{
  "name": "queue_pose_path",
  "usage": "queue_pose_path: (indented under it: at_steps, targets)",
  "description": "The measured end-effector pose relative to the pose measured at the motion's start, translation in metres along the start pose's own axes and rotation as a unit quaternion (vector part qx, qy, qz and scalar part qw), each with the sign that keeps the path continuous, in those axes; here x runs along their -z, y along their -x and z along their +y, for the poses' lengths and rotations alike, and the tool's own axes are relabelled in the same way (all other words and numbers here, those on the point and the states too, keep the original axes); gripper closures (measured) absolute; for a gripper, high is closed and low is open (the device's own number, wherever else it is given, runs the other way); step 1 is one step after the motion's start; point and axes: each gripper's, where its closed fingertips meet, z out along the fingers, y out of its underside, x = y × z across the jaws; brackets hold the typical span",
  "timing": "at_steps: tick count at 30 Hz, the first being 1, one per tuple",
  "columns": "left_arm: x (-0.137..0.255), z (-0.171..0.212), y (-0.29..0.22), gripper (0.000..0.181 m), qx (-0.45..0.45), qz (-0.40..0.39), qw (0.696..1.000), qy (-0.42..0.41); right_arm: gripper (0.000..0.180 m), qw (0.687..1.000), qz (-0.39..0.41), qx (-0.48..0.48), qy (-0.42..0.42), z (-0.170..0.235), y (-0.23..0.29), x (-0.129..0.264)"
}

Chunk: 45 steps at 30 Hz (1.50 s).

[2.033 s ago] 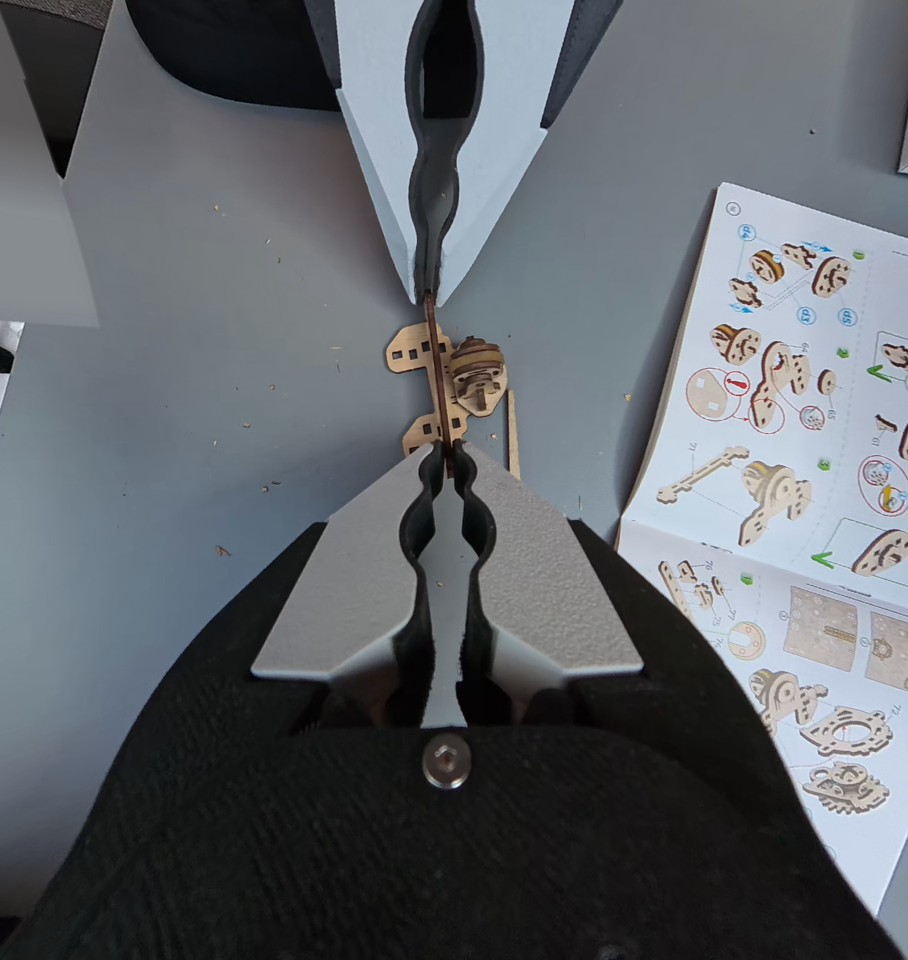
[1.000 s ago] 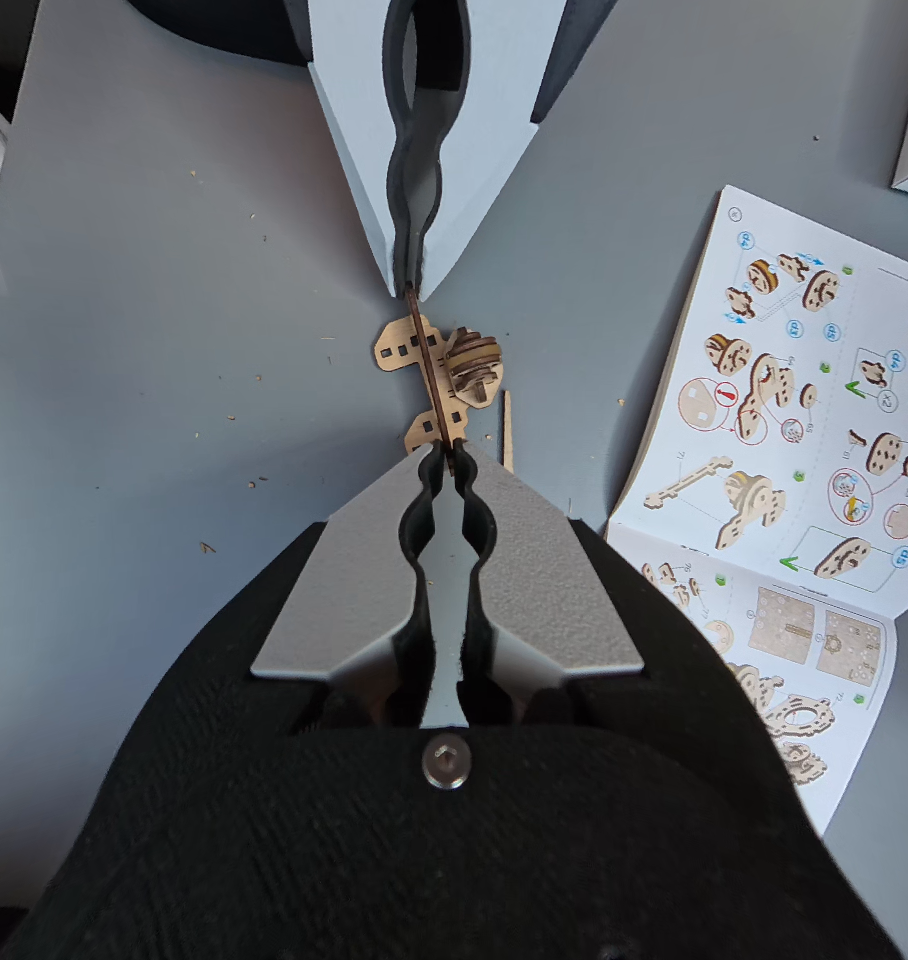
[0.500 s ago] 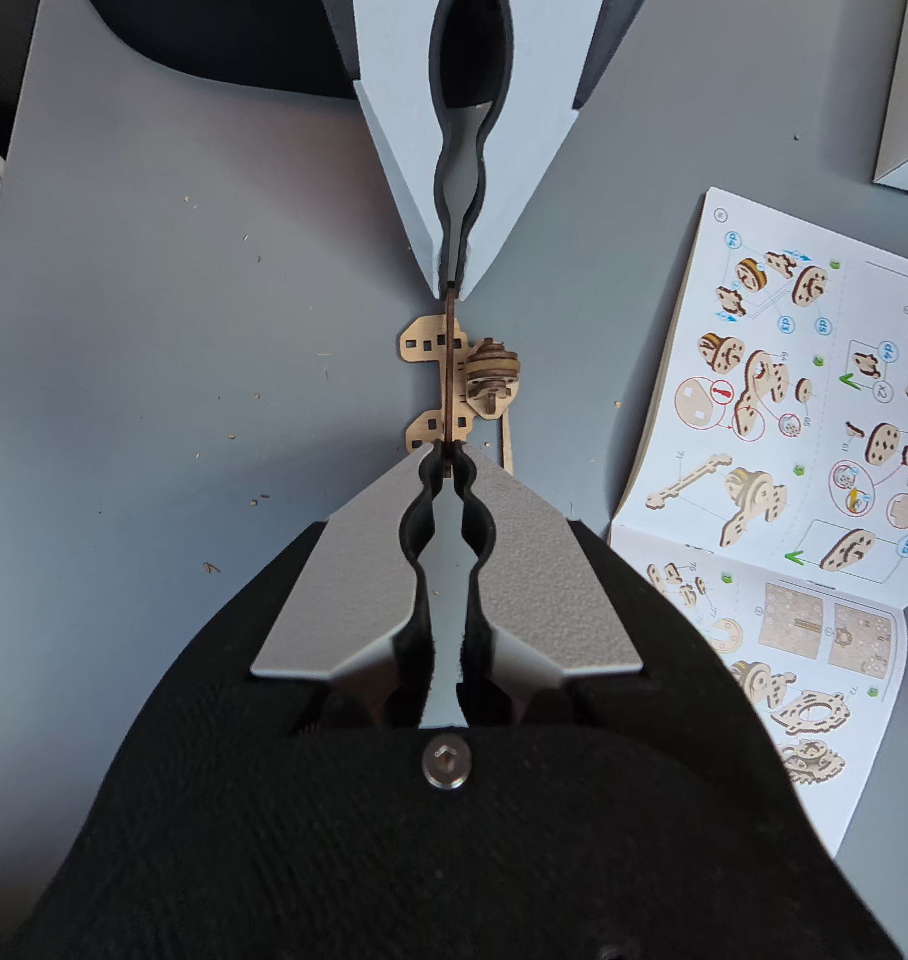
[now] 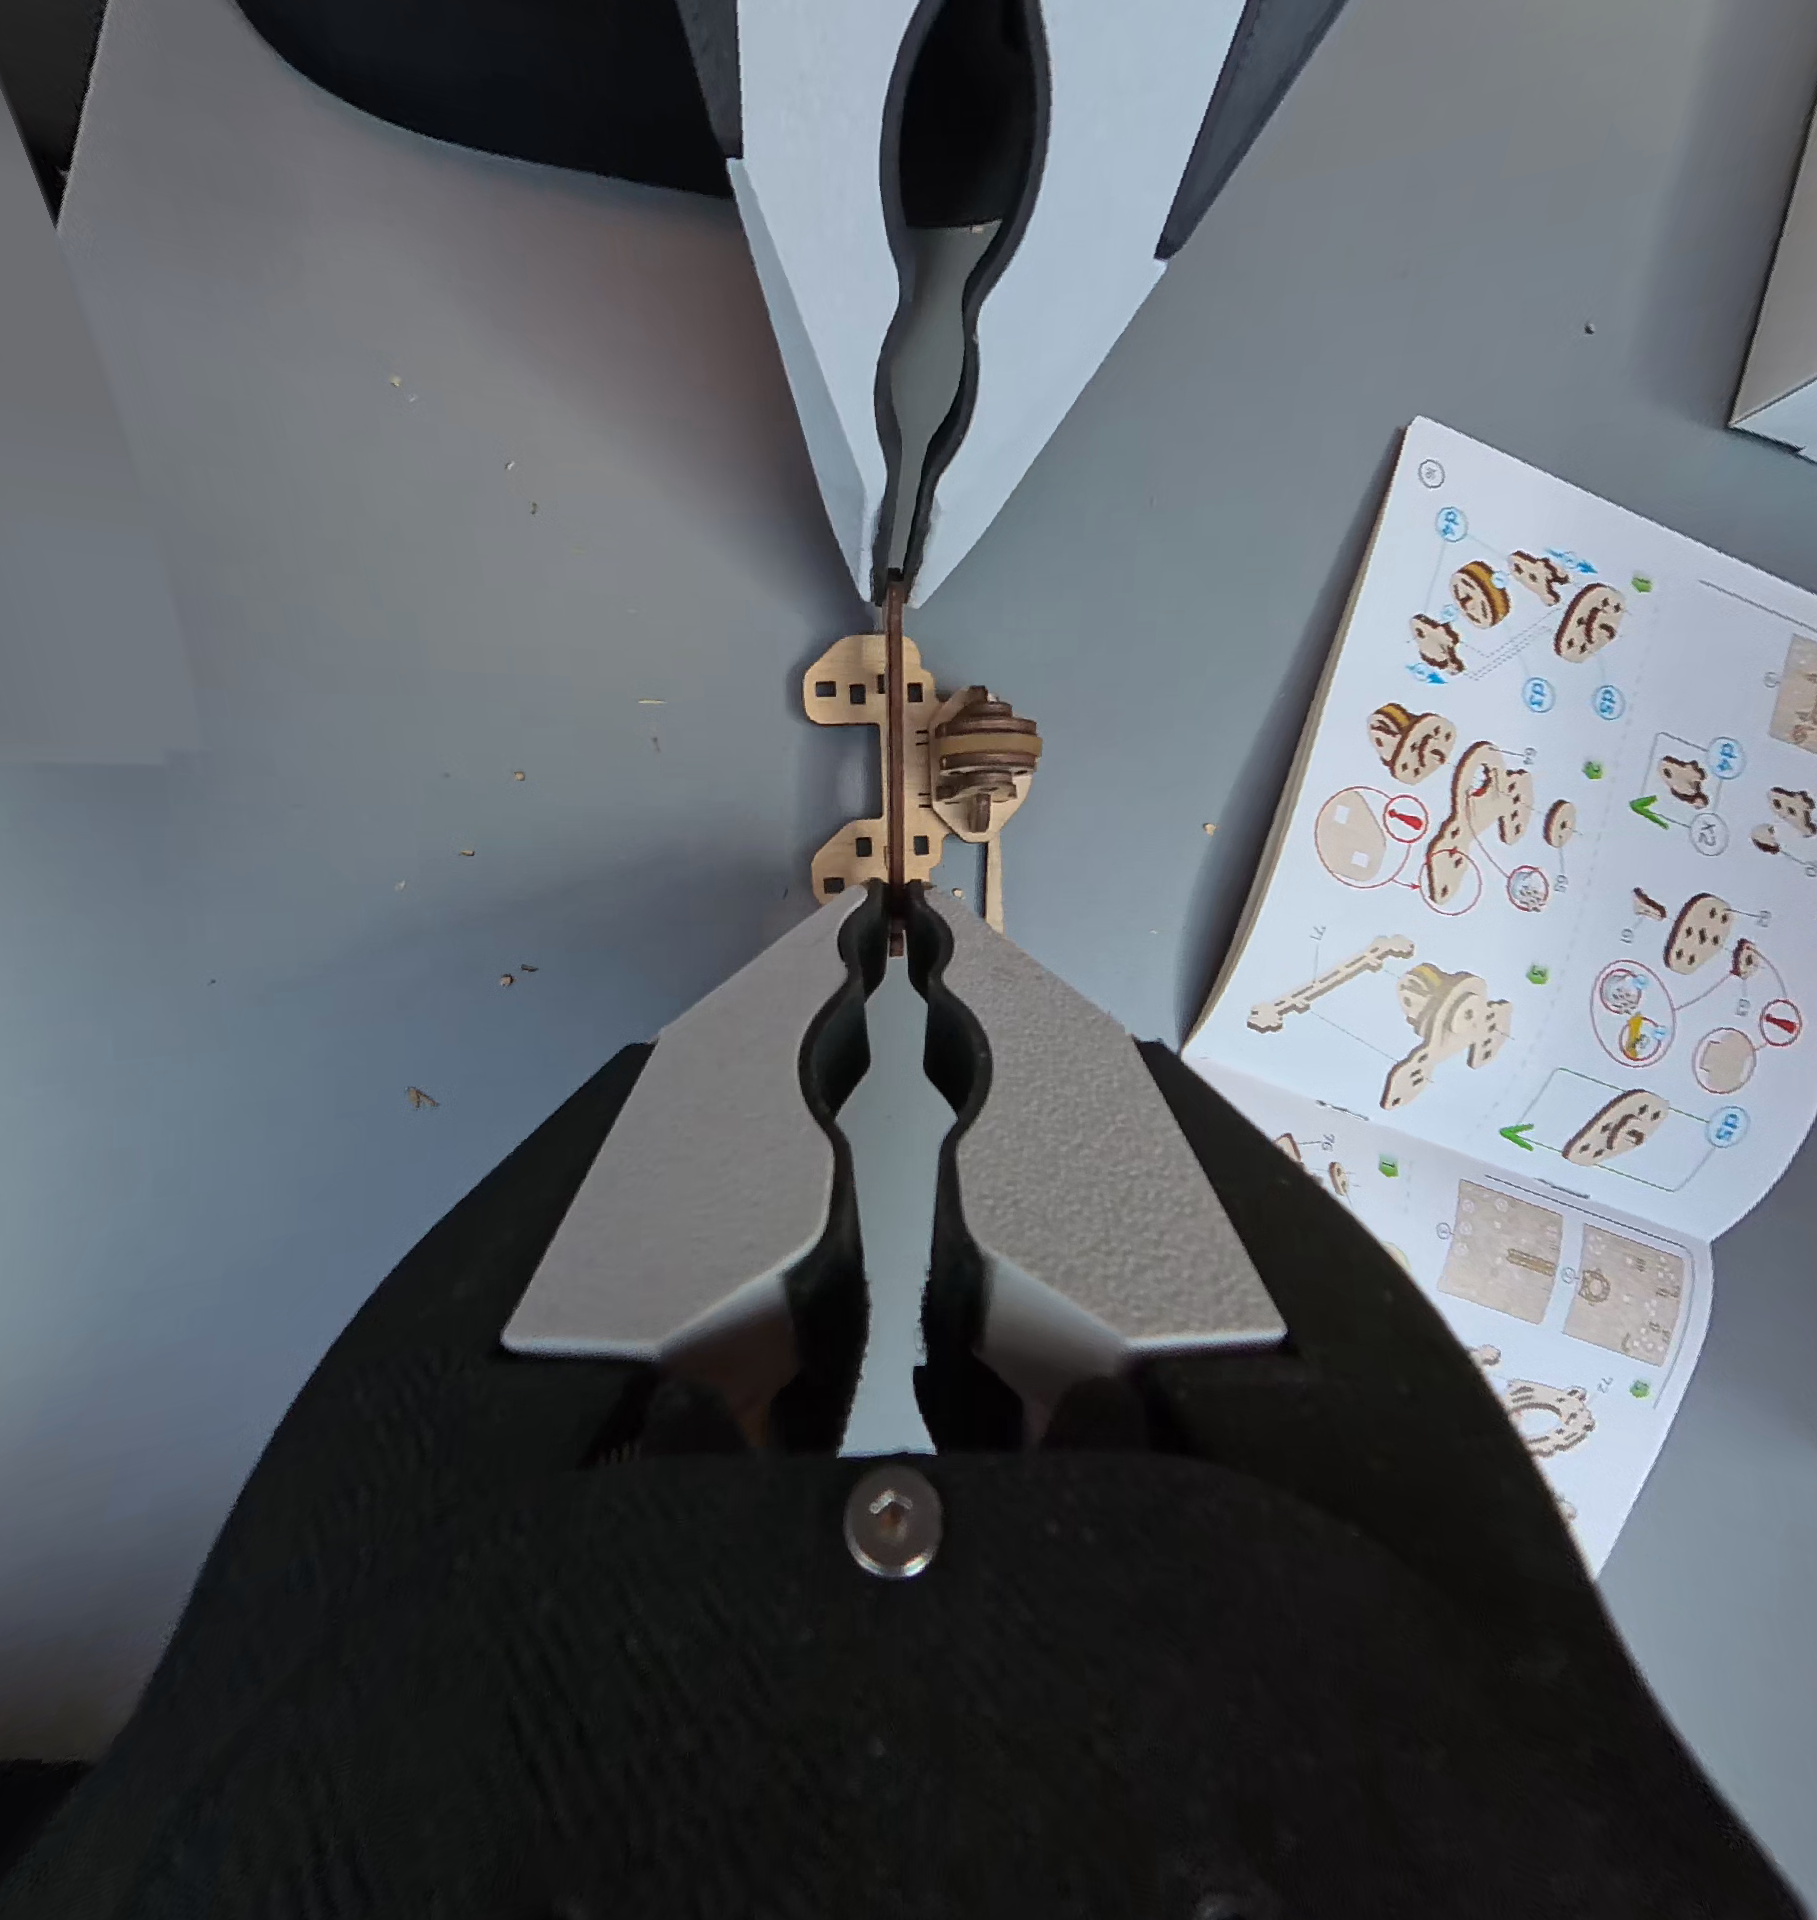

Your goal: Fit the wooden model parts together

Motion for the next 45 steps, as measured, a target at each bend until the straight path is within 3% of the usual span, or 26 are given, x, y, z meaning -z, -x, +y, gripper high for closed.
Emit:
queue_pose_path:
  at_steps: [6, 9, 11, 18, 21, 25, 36, 45]
  targets:
    - [0.005, 0.0, 0.005, 0.179, 0.01, -0.012, 1.0, -0.002, 0.178, 1.0, -0.015, 0.012, 0.003, -0.003, -0.007, 0.0]
    - [0.007, -0.009, 0.006, 0.156, 0.051, 0.0, 0.998, -0.023, 0.178, 1.0, -0.019, -0.005, -0.004, 0.002, -0.005, -0.003]
    - [0.01, -0.014, 0.012, 0.15, 0.067, -0.004, 0.997, -0.036, 0.178, 1.0, -0.002, -0.006, -0.004, 0.007, -0.006, -0.001]
    - [0.023, -0.027, 0.013, 0.162, 0.057, 0.007, 0.998, -0.037, 0.178, 0.999, 0.009, -0.048, -0.023, 0.014, 0.001, 0.008]
    - [0.016, -0.023, 0.019, 0.162, 0.042, -0.025, 0.999, -0.017, 0.178, 0.999, 0.013, -0.041, -0.025, 0.013, 0.002, 0.007]
    - [0.012, -0.021, 0.012, 0.177, 0.032, -0.014, 0.999, -0.02, 0.178, 0.999, 0.013, -0.027, -0.02, 0.013, 0.002, 0.004]
    - [0.006, -0.017, 0.004, 0.18, 0.043, 0.004, 0.999, -0.015, 0.178, 0.998, -0.027, -0.033, -0.046, 0.008, 0.002, 0.004]
    - [0.008, -0.016, 0.005, 0.18, 0.061, -0.029, 0.998, -0.018, 0.178, 0.998, -0.034, -0.011, -0.056, 0.005, -0.002, 0.004]
